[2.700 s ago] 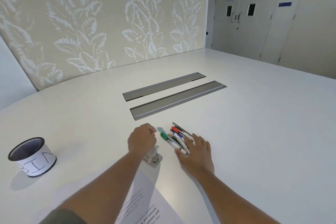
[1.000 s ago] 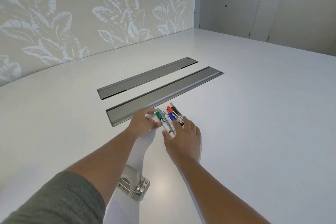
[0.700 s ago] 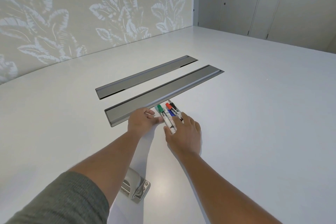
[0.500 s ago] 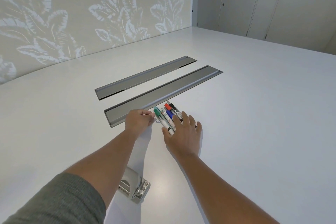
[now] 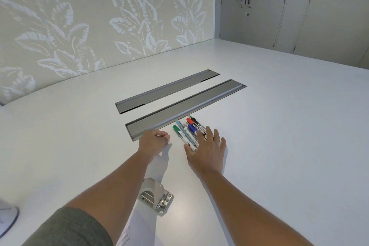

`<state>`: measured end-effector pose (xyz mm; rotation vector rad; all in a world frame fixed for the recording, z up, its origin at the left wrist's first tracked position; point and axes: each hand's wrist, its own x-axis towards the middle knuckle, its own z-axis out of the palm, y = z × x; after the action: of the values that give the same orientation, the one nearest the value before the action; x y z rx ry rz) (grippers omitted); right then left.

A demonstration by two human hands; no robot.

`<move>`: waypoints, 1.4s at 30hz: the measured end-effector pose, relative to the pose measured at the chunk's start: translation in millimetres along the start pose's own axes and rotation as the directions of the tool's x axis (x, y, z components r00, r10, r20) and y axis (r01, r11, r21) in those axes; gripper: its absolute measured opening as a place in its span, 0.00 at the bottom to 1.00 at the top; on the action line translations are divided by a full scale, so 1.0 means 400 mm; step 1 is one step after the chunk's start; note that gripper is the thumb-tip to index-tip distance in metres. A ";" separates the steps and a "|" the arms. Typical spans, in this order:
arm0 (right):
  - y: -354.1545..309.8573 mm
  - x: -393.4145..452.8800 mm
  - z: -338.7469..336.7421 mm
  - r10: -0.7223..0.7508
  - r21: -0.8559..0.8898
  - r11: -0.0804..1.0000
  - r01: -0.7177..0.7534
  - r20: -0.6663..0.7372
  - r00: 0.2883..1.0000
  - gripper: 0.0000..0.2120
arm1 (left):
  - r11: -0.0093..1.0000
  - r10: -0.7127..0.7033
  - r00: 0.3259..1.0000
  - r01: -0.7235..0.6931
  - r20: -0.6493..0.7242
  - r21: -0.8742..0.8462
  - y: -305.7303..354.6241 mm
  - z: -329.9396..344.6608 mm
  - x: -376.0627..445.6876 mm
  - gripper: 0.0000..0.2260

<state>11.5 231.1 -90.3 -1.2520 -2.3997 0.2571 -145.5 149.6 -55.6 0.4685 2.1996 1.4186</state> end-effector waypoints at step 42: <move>-0.158 -0.189 -0.143 -0.269 0.623 0.763 -0.171 0.547 0.792 0.12 | 0.818 -0.024 0.956 -0.149 0.291 0.556 -0.060 -0.271 -0.309 0.10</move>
<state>28.5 131.3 -38.2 -0.8200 -2.4427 1.5581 -104.6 -6.0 -14.0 0.8989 2.3482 0.6209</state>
